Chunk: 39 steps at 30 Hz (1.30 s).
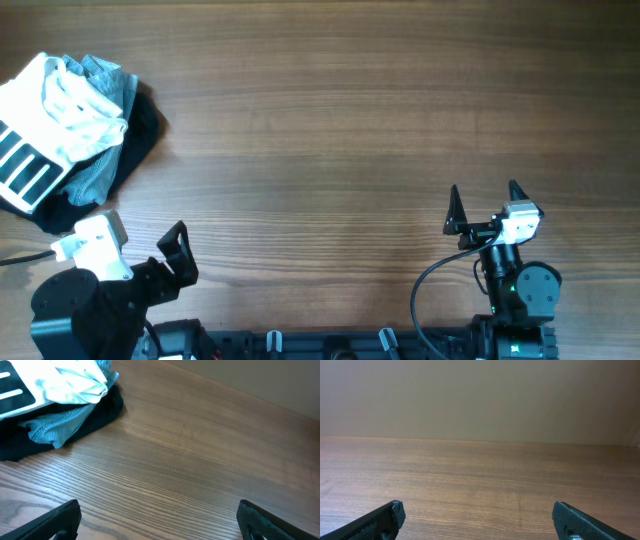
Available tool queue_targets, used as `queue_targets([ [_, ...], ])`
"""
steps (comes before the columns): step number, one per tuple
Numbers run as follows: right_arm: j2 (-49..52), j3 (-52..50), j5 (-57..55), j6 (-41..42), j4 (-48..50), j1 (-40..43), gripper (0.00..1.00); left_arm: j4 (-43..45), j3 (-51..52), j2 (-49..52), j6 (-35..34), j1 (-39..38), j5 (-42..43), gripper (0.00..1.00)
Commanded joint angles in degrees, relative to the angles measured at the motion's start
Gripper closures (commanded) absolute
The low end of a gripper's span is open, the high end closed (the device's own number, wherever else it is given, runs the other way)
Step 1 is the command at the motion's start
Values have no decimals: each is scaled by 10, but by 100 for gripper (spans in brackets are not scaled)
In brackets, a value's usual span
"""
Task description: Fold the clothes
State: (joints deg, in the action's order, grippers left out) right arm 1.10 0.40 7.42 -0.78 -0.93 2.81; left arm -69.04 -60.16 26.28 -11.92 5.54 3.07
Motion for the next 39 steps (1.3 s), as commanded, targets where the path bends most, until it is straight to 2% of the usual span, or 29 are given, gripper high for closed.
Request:
queue_targets([
  [1, -8, 3, -10, -7, 3, -2, 0, 3, 2, -1, -6, -3, 1, 0],
  [8, -8, 3, -10, -7, 3, -2, 0, -2, 2, -1, -6, -3, 1, 0],
  [10, -8, 3, -10, -7, 3, -2, 0, -42, 2, -3, -3, -3, -7, 0],
  [12, -8, 3, -10, -7, 3, -2, 0, -16, 5, -12, -3, -3, -20, 0],
  [16, -8, 3, -10, -7, 3, -2, 0, 144, 116, -73, -3, -4, -27, 0],
  [22, -8, 3, -10, -7, 3, -2, 0, 474, 400, -192, -3, -10, 17, 0],
  [25, -8, 3, -10, -7, 3, -2, 0, 619, 506, -236, -1, -10, 27, 0],
  [28, -8, 3, -10, -7, 3, -2, 0, 720, 576, -261, 43, -11, 48, 0],
  [30, -8, 3, -10, -7, 3, -2, 0, 723, 598, -261, 47, -18, 48, 0],
  [33, -8, 3, -10, -7, 3, -2, 0, 652, 598, -261, 47, -25, 48, 0],
  [39, -8, 3, -10, -7, 3, -2, 1, 654, 598, -261, 46, -27, 48, 0],
])
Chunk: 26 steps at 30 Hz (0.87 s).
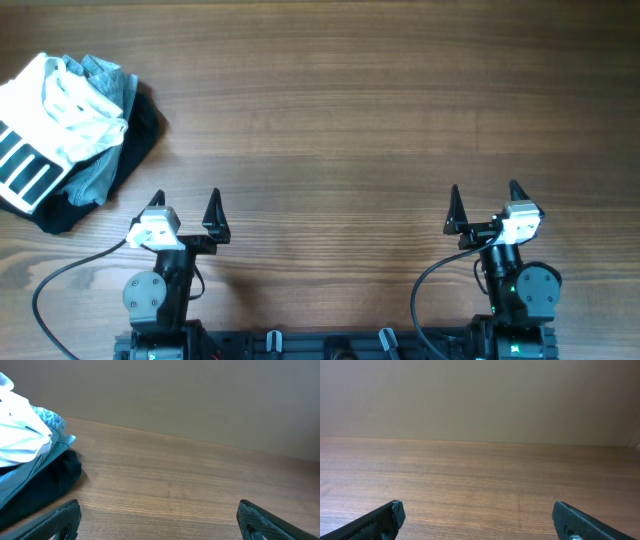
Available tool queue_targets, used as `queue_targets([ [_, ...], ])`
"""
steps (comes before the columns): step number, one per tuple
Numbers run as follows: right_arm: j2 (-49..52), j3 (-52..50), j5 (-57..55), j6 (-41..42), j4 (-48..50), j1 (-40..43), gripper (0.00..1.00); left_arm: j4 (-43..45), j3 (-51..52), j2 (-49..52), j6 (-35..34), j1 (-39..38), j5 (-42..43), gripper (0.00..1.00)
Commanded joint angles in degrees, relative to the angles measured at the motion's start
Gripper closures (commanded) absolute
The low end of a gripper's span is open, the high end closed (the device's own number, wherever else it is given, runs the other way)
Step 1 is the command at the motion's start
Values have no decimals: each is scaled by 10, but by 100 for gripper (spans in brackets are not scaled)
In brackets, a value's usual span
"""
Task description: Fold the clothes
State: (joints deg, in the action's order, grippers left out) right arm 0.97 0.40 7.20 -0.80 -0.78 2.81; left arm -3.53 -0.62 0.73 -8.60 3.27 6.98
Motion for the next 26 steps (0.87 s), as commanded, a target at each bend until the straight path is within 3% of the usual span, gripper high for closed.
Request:
queue_targets([
  [1, -7, 3, -8, -7, 2, -2, 0, -2, 3, -6, 13, -4, 9, 0],
  [26, -7, 3, -8, -7, 2, -2, 0, -2, 3, -6, 13, -4, 9, 0],
])
